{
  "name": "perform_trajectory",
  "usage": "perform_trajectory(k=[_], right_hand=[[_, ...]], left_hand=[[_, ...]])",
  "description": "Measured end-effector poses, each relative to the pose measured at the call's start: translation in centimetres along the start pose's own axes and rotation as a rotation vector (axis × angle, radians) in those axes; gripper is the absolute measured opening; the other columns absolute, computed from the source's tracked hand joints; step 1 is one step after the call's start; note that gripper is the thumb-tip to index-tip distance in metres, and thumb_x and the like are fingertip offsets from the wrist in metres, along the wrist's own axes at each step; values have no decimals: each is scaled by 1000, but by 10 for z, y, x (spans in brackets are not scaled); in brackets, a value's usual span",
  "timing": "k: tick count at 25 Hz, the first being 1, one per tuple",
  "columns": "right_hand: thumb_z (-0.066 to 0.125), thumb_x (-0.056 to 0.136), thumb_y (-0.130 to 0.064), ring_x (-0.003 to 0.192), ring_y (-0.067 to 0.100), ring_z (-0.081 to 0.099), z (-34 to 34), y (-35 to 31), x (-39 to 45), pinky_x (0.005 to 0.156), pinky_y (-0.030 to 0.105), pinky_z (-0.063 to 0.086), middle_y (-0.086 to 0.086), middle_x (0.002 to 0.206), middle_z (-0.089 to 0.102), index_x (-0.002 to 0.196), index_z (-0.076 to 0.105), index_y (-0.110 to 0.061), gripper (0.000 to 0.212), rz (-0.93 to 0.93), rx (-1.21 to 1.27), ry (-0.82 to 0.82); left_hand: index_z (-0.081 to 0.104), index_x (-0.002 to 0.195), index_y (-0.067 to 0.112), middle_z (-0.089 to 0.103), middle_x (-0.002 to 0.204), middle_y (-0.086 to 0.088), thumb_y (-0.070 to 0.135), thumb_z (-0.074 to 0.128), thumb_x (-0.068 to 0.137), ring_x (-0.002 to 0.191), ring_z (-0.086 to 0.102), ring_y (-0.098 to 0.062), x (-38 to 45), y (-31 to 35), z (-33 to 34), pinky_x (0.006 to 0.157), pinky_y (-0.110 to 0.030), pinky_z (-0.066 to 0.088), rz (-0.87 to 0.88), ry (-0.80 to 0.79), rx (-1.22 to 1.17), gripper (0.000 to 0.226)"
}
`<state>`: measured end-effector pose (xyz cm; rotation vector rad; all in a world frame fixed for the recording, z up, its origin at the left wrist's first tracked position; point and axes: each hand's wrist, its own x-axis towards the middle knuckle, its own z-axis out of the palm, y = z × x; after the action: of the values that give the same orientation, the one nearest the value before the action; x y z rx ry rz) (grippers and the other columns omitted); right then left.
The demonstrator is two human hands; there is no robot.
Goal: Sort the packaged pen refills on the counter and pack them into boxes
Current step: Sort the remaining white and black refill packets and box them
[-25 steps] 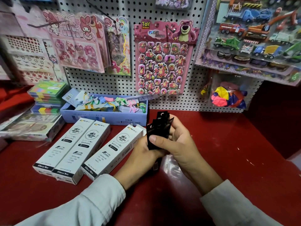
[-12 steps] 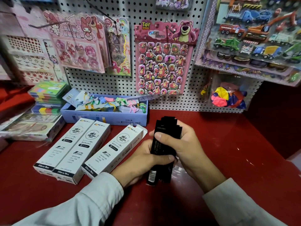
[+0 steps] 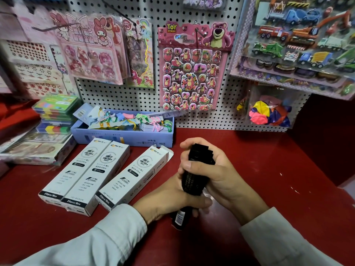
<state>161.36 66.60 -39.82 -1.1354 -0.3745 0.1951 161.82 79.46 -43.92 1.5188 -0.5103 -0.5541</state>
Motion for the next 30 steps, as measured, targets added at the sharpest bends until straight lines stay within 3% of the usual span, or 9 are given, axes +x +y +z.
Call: perform_trajectory(k=[3, 6, 8, 12, 15, 19, 25, 27, 30], right_hand=[[70, 77, 2, 60, 20, 60, 5, 8, 3, 64, 30, 53, 7, 74, 61, 101, 63, -11, 28, -67, -41, 156], [73, 75, -5, 72, 23, 65, 8, 11, 5, 74, 30, 54, 14, 79, 66, 104, 64, -10, 31, -45, -163, 181], [72, 77, -6, 64, 23, 63, 11, 6, 6, 66, 31, 56, 11, 71, 64, 99, 64, -11, 24, -58, -152, 148], [66, 83, -6, 45, 20, 52, 9, -8, 2, 49, 32, 52, 9, 56, 54, 93, 63, -14, 13, -133, 38, 162], [69, 78, -6, 60, 22, 64, 2, -17, -1, 59, 32, 57, 10, 73, 66, 106, 61, -12, 30, -75, 96, 73], [67, 84, 6, 84, 18, 68, -5, -8, 2, 80, 32, 57, 14, 95, 70, 111, 57, -1, 29, 43, -148, 42], [61, 91, 6, 113, 31, 62, -19, -1, 2, 103, 48, 46, 24, 122, 64, 125, 55, -3, 36, 154, -661, -70], [61, 93, -2, 107, 25, 65, -26, -3, 2, 96, 46, 50, 15, 115, 68, 120, 57, -3, 27, 193, -809, -104], [62, 94, -6, 80, 5, 60, -25, -2, 1, 76, 29, 49, 2, 92, 67, 105, 64, -2, 11, 139, -926, -104]], left_hand=[[68, 89, 35, 73, 82, 5, 8, 83, 59, 78, 68, -7, 7, -2, 3, 73, -28, 58, 100, 185, 121, 43], [66, 88, 39, 71, 73, 17, -3, 77, 61, 63, 67, 1, 9, -3, 8, 58, -18, 52, 202, 257, 115, 51], [72, 81, 36, 71, 65, 9, -3, 78, 61, 57, 66, -2, 5, -2, 3, 55, -18, 52, 156, 194, -24, 44], [72, 73, 23, 67, 69, 2, 11, 80, 70, 59, 60, -10, -4, -3, -1, 57, -21, 48, -34, -218, 13, 15], [69, 68, 23, 61, 59, 0, 16, 80, 72, 47, 52, -11, 1, -1, 6, 47, -20, 43, -21, -31, -4, 14], [72, 77, 14, 73, 72, -1, -1, 84, 66, 67, 70, -9, 9, 3, -6, 64, -20, 55, 192, 227, 80, 23], [69, 89, 17, 73, 83, -10, 3, 81, 62, 74, 68, -14, 10, -21, -7, 68, -42, 57, 78, 283, 237, 33], [68, 88, 10, 72, 79, -8, 2, 80, 66, 72, 66, -13, 11, -27, -10, 66, -42, 55, 51, 225, 218, 26], [70, 87, 8, 73, 82, -14, 8, 82, 68, 72, 64, -17, 12, -27, -9, 70, -46, 55, 10, 254, 253, 22]])
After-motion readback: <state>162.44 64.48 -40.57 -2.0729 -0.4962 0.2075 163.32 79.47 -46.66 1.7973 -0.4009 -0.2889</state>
